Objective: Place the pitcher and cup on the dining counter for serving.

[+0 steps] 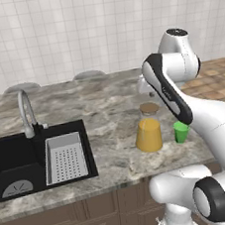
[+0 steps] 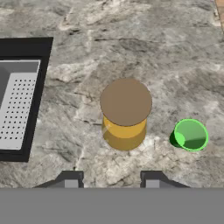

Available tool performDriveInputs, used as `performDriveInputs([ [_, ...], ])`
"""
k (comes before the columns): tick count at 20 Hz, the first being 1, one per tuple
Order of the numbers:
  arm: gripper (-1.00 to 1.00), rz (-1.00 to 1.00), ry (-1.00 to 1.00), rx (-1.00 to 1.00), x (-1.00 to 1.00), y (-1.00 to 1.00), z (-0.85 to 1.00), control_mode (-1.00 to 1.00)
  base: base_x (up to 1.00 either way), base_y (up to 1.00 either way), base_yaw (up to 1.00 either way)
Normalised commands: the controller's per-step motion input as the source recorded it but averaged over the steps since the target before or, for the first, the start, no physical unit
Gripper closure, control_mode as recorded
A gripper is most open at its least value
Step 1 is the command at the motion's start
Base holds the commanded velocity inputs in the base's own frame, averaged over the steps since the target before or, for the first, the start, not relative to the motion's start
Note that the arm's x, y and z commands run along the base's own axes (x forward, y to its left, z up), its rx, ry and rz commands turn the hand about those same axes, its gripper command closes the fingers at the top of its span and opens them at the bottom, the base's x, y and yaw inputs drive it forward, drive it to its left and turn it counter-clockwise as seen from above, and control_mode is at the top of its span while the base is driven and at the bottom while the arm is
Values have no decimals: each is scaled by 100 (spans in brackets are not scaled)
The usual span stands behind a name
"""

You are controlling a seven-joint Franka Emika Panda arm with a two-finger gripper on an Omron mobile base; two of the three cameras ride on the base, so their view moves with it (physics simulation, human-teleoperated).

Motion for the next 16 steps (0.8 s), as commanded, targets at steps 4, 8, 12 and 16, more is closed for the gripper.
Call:
performDriveInputs([
  [4, -100, 0, 0, 0, -4, 0, 0, -100, 0, 0, 0],
  [8, -100, -1, 4, -3, -7, 24, -39, -100, 0, 0, 0],
  [12, -100, -13, 15, -19, -8, 57, -77, -100, 0, 0, 0],
  [16, -100, -21, 20, -25, 0, 35, -81, -100, 0, 0, 0],
])
